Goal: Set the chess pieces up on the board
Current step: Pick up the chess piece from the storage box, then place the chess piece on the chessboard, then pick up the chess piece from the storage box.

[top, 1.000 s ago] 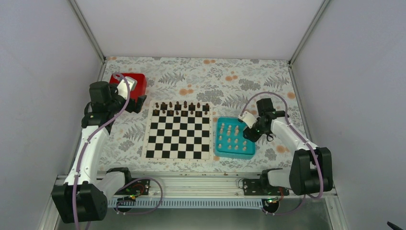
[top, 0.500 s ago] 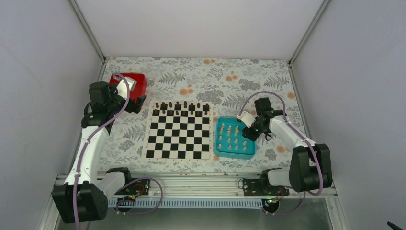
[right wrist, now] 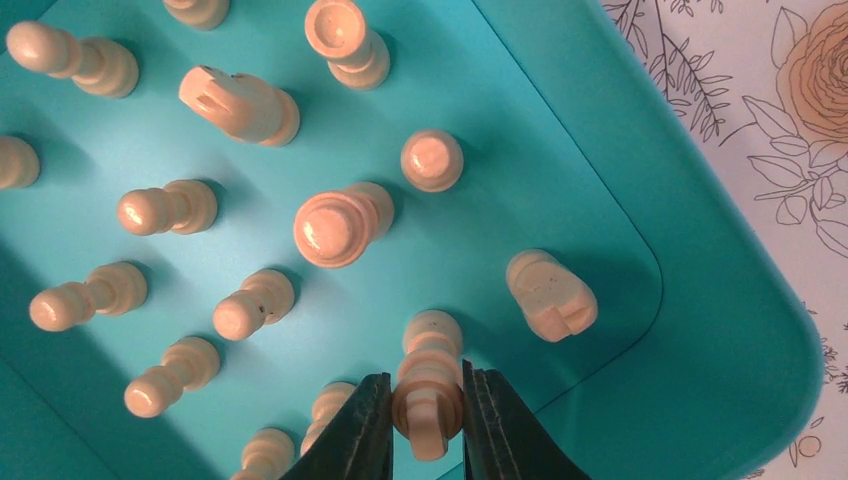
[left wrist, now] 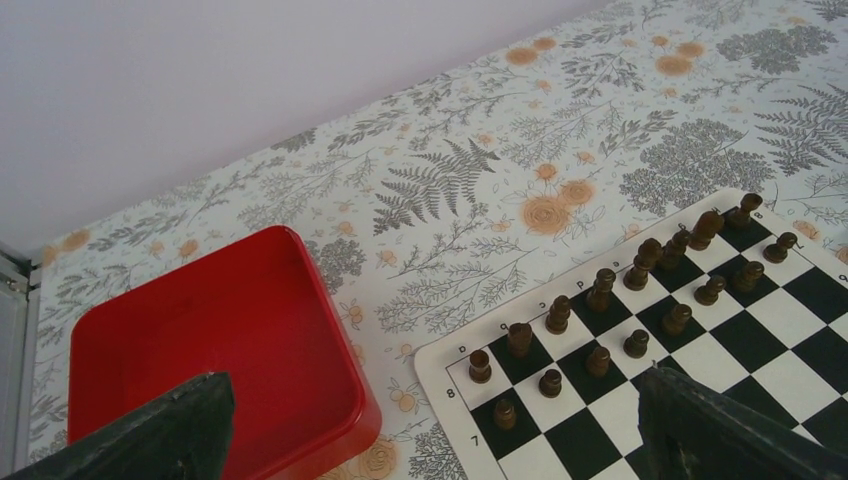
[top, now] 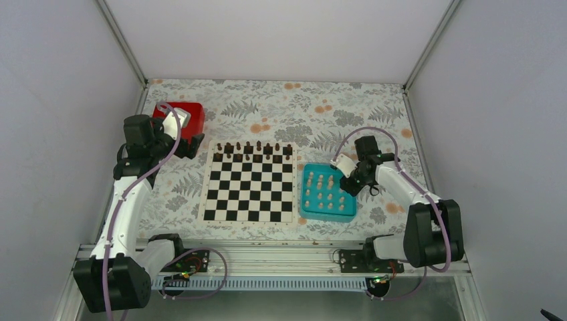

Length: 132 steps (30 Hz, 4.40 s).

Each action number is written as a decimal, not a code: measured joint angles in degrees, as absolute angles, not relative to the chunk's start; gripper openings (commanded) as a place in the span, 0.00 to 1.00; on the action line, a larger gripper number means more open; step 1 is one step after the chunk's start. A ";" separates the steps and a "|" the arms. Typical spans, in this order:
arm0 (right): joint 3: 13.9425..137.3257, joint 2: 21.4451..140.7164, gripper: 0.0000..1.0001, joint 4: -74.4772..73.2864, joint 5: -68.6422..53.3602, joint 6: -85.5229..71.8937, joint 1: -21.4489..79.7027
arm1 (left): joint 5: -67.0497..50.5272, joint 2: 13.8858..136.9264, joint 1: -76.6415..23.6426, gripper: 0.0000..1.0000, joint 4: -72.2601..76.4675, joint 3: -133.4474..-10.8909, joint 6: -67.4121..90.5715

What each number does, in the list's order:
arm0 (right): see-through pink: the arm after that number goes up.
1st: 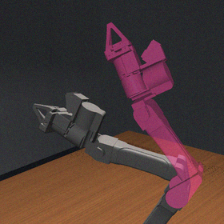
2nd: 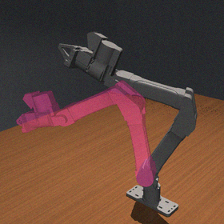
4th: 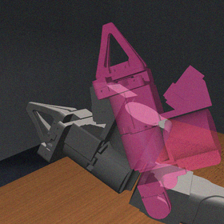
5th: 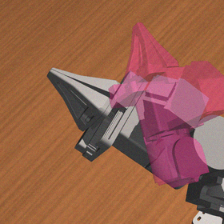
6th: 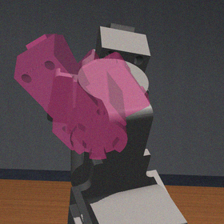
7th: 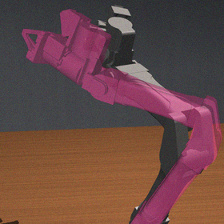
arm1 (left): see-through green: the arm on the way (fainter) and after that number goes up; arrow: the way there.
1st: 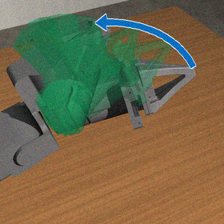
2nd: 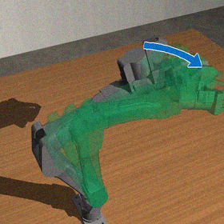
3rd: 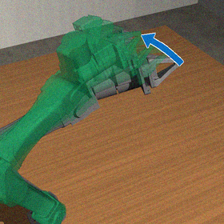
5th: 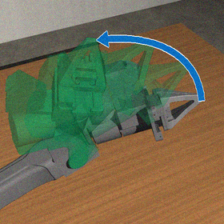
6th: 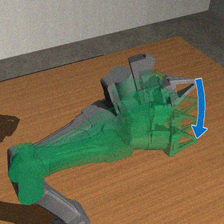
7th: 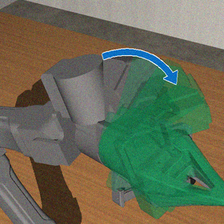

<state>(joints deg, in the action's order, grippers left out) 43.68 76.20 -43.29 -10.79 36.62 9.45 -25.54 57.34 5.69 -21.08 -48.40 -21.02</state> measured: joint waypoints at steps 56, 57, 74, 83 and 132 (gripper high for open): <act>85.27 110.00 0.05 -51.79 -16.73 33.06 61.52 | -23.33 57.14 7.40 1.00 -20.21 -48.40 -21.65; 84.95 110.00 0.05 -51.22 -16.78 33.12 61.58 | -23.33 57.14 7.40 1.00 -20.18 -48.38 -21.65; 81.10 110.02 0.04 -47.59 -16.62 33.41 61.82 | -23.35 57.14 7.40 1.00 -19.79 -47.20 -21.65; 81.06 111.26 0.04 -47.31 -16.29 33.41 61.87 | -23.35 57.14 7.40 1.00 -19.70 -46.96 -21.65; 50.24 75.59 0.38 -48.75 -8.95 37.74 21.04 | -23.35 57.14 7.66 1.00 -18.92 -45.58 -21.63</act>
